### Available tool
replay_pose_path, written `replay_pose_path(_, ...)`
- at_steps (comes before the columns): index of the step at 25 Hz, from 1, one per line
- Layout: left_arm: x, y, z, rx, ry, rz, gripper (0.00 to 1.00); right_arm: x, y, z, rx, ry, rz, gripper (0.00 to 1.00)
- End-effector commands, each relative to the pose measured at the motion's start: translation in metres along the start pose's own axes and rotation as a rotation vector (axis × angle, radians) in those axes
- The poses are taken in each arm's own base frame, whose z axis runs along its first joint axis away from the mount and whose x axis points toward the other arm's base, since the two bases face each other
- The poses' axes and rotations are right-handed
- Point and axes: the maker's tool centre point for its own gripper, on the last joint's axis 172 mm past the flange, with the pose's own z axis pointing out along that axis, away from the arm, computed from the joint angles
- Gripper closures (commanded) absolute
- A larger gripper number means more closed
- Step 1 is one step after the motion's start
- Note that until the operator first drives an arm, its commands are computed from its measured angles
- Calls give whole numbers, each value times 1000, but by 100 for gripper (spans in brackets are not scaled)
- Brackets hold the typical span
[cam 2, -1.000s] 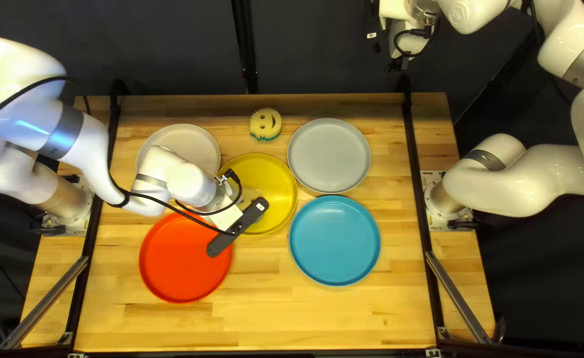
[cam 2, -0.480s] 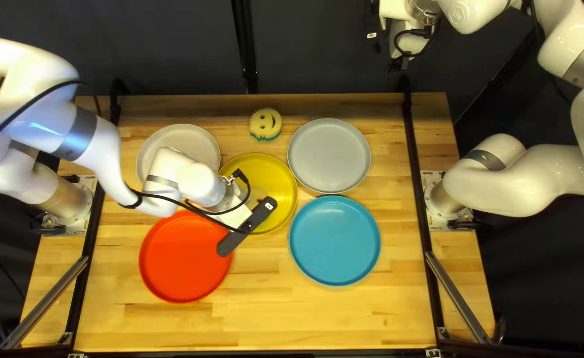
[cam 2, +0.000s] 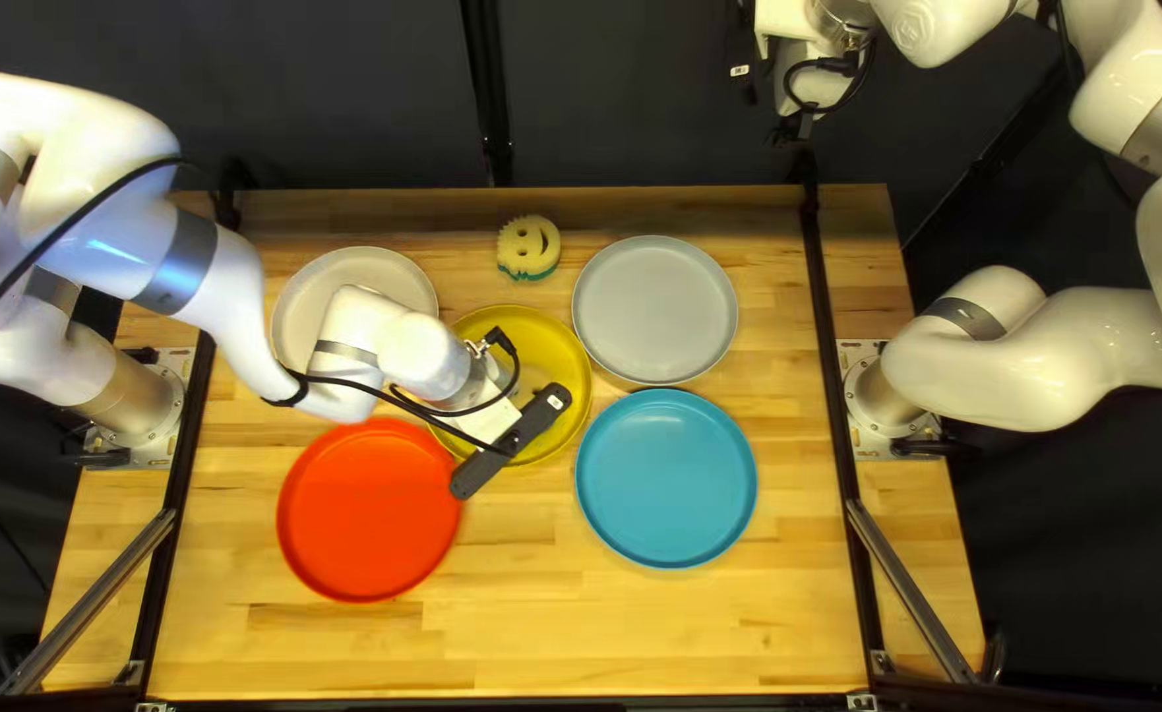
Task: Pick up sponge and scrub the plate
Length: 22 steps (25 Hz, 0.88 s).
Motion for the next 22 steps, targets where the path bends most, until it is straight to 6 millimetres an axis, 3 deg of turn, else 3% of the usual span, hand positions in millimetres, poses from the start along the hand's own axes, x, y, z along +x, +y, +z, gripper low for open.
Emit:
replay_pose_path(1, -29, 15, -6, -24, -17, -43, 100, 0, 0, 0, 0, 0, 0, 0)
replay_pose_path(5, -31, 7, -3, -35, -22, -60, 100, 0, 0, 0, 0, 0, 0, 0)
replay_pose_path(16, 22, -73, 12, -4, 11, -14, 100, 0, 0, 0, 0, 0, 0, 0)
replay_pose_path(20, 21, -74, 9, 1, 12, -3, 100, 0, 0, 0, 0, 0, 0, 0)
replay_pose_path(22, 10, -67, 5, -1, 8, -6, 100, 0, 0, 0, 0, 0, 0, 0)
